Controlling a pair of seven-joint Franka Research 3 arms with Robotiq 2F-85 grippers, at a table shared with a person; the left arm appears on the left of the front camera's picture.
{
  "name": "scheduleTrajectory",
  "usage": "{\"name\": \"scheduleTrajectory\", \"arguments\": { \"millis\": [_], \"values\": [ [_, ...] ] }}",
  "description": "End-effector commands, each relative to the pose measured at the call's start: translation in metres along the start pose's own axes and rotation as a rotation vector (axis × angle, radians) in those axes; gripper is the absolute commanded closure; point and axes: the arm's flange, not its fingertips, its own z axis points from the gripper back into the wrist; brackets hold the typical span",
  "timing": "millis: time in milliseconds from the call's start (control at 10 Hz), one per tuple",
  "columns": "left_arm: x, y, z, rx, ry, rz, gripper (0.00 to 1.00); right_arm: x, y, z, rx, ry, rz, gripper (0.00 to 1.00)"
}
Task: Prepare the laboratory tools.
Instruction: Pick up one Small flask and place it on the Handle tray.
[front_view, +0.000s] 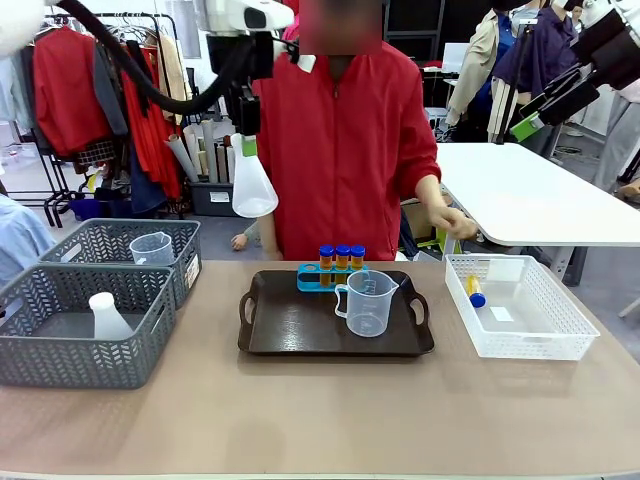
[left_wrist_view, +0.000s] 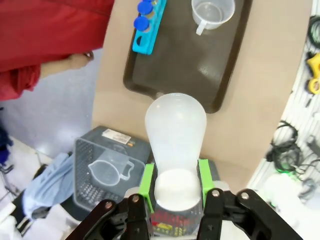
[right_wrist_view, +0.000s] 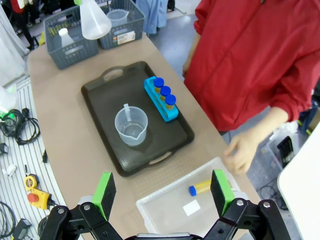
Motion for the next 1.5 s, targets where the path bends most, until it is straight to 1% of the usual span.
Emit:
{"name": "scheduleTrajectory", "arguments": {
  "millis": [0,100,300,500,600,700,900,1000,1100,1300,1400],
  "values": [
    [0.029,0.006,-0.002,0.03,0.052,-0.098,1.0,0.001,0.0,0.001,0.008,-0.009,0.002,0.0],
    [0.041,0.004,-0.012,0.005,0.052,-0.148,1.0,0.001,0.0,0.001,0.008,-0.009,0.002,0.0],
    [0.065,-0.002,-0.033,0.027,0.094,-0.217,1.0,0.001,0.0,0.001,0.008,-0.009,0.002,0.0],
    [0.079,-0.008,-0.056,-0.016,0.104,-0.245,1.0,0.001,0.0,0.001,0.008,-0.009,0.002,0.0],
    [0.082,-0.008,-0.069,-0.025,0.099,-0.245,1.0,0.001,0.0,0.001,0.008,-0.009,0.002,0.0],
    [0.083,-0.008,-0.081,-0.071,0.095,-0.245,1.0,0.001,0.0,0.001,0.008,-0.009,0.002,0.0],
    [0.076,-0.005,-0.084,-0.112,0.062,-0.232,1.0,0.001,0.0,0.001,0.008,-0.009,0.002,0.0],
    [0.071,-0.005,-0.08,-0.141,0.023,-0.249,1.0,0.001,0.0,0.001,0.008,-0.009,0.002,0.0],
    [0.078,-0.012,-0.1,-0.075,0.087,-0.225,1.0,0.001,0.0,0.001,0.008,-0.009,0.002,0.0],
    [0.078,-0.012,-0.1,-0.075,0.087,-0.225,1.0,0.001,0.0,0.001,0.008,-0.009,0.002,0.0],
    [0.077,-0.01,-0.099,-0.097,0.068,-0.225,1.0,0.001,0.0,0.001,0.008,-0.009,0.002,0.0]
  ]
}}
